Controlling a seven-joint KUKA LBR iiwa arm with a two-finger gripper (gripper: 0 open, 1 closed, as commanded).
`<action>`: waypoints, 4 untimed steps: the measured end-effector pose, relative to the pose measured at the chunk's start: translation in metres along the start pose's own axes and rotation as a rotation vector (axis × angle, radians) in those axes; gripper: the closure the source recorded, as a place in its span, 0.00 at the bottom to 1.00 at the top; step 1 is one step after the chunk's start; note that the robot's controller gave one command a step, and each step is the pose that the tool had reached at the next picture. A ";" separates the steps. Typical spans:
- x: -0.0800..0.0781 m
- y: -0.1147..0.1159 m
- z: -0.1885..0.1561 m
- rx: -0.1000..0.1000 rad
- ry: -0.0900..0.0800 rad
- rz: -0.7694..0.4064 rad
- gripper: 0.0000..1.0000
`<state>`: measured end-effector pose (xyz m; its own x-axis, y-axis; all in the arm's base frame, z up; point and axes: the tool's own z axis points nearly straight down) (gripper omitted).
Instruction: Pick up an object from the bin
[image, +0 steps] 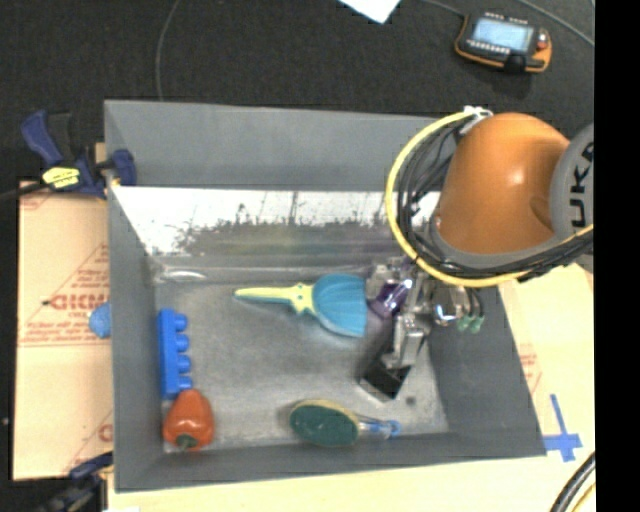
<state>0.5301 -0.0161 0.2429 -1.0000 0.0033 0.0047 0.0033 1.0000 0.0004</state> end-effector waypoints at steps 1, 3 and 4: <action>-0.001 0.000 -0.004 0.001 -0.008 -0.001 0.00; -0.088 0.039 0.081 -0.001 -0.023 0.211 0.00; -0.088 0.043 0.142 -0.003 -0.021 0.320 0.00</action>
Offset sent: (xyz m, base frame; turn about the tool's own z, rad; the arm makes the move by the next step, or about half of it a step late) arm 0.0924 0.0385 -0.1729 0.1578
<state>0.6175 0.0270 0.1010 -0.9480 0.3180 -0.0152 0.3180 0.9481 0.0049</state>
